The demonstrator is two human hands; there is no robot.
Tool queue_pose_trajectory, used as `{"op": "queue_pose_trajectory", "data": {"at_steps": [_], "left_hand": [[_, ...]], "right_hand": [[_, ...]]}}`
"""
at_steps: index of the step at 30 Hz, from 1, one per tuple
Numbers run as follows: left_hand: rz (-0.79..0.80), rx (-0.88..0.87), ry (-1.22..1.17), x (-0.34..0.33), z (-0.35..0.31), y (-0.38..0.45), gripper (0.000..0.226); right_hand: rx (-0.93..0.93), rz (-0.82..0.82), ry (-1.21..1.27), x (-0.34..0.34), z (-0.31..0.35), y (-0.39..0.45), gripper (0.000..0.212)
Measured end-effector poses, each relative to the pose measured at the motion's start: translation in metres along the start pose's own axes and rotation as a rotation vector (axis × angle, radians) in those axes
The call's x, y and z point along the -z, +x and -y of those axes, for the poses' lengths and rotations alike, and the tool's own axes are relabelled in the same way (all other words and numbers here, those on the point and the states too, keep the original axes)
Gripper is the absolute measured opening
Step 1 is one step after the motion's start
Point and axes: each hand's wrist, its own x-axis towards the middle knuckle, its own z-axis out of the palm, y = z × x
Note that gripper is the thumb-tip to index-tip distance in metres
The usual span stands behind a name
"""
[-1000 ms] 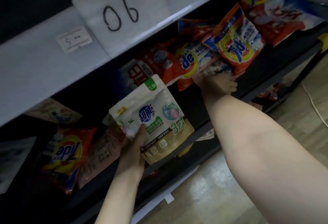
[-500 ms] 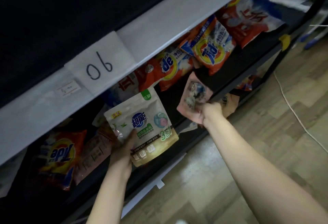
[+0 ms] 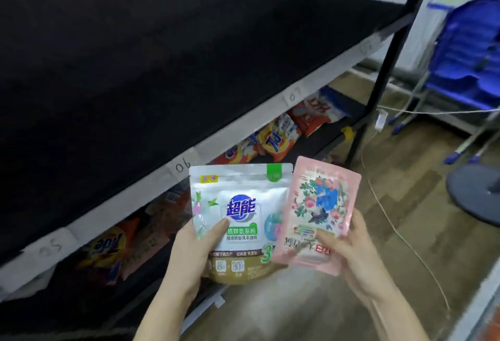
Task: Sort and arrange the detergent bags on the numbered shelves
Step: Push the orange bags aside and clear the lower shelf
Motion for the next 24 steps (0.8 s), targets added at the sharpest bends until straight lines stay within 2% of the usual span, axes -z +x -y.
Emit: {"op": "queue_pose_trajectory", "data": {"at_steps": [3,7,11,15,21,24], "left_hand": [[0.002,-0.131,-0.031,-0.005,-0.064,-0.044,0.020],[-0.080,-0.357,-0.139,0.011,-0.154,-0.099,0.032],[-0.247,-0.604,-0.226,0.048,-0.228,-0.140,0.030],[-0.398,-0.819,-0.274,0.098,-0.288,-0.158,0.027],[-0.588,-0.991,-0.185,0.193,-0.370,-0.150,0.014],[-0.745,-0.973,-0.162,0.241,-0.418,-0.136,0.011]], "right_hand": [[0.108,0.069,-0.078,-0.031,0.071,-0.041,0.087],[0.295,0.282,-0.154,-0.098,0.155,-0.078,0.072],[0.464,0.548,-0.187,-0.180,0.213,-0.095,0.067],[0.568,0.741,-0.193,-0.269,0.250,-0.095,0.039],[0.656,0.815,-0.323,-0.418,0.281,-0.056,0.028],[0.576,0.789,-0.478,-0.493,0.291,-0.022,0.012]]}}
